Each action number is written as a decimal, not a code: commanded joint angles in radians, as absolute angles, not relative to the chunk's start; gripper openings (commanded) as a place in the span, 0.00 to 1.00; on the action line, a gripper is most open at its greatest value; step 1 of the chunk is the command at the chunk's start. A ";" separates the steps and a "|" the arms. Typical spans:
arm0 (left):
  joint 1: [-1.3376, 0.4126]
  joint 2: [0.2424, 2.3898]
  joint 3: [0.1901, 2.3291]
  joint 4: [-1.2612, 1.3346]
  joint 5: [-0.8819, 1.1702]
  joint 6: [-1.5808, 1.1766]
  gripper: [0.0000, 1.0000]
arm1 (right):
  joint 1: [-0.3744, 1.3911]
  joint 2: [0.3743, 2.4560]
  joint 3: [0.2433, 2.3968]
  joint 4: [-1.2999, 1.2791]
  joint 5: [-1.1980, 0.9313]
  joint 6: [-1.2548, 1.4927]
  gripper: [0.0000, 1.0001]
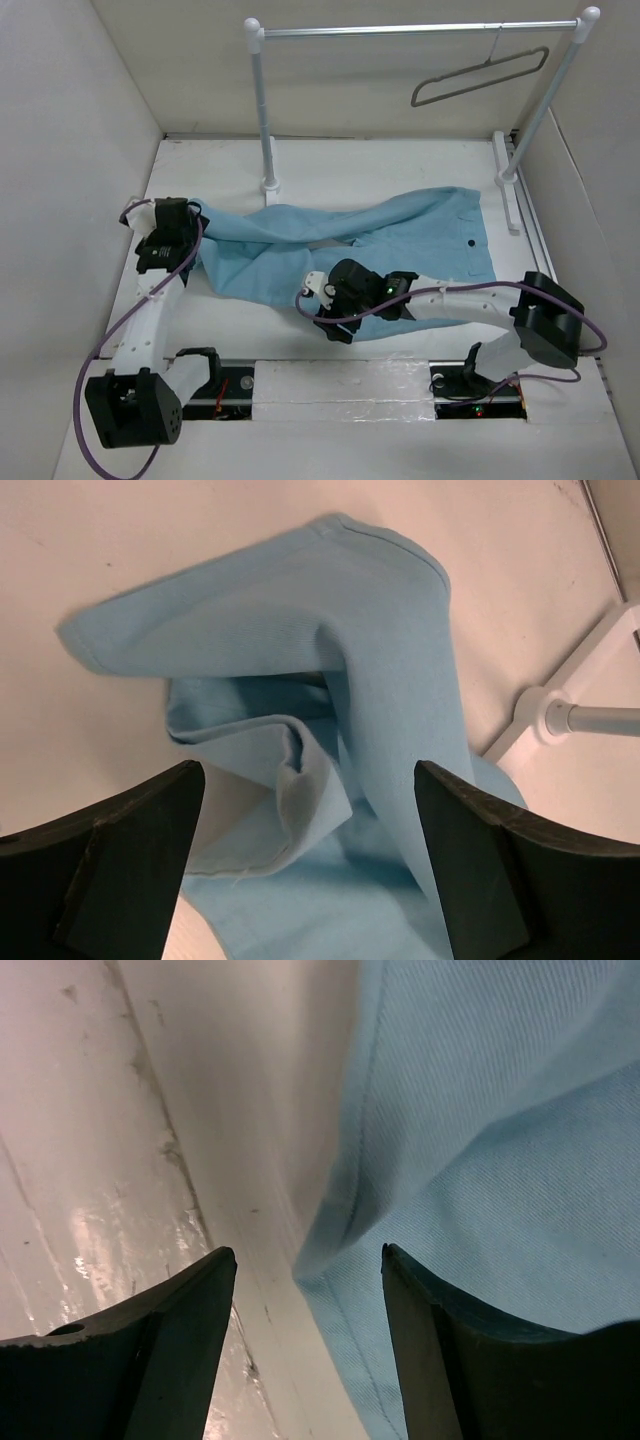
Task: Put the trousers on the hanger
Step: Flatten out the trousers at the center of the board.
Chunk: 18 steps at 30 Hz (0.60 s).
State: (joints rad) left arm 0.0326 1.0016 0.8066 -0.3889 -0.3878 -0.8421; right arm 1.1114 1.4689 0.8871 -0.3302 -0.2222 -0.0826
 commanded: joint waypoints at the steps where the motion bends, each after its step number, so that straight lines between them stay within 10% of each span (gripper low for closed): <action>1: 0.034 1.049 0.861 -0.335 -0.398 -0.801 0.81 | 1.112 1.467 0.930 -0.324 -0.150 -0.086 0.66; 4: 0.034 1.115 0.865 -0.319 -0.351 -0.793 0.71 | 1.112 1.448 0.911 -0.325 -0.120 -0.077 0.66; 10: 0.034 1.149 0.859 -0.380 -0.374 -0.779 0.00 | 1.092 1.440 0.822 -0.310 -0.054 -0.054 0.64; 14: 0.034 1.069 0.867 -0.518 -0.484 -0.805 0.00 | 1.068 1.477 0.779 -0.264 -0.098 -0.058 0.59; 18: 0.034 0.953 0.934 -0.662 -0.691 -0.856 0.00 | 1.068 1.460 0.750 -0.265 -0.159 -0.089 0.28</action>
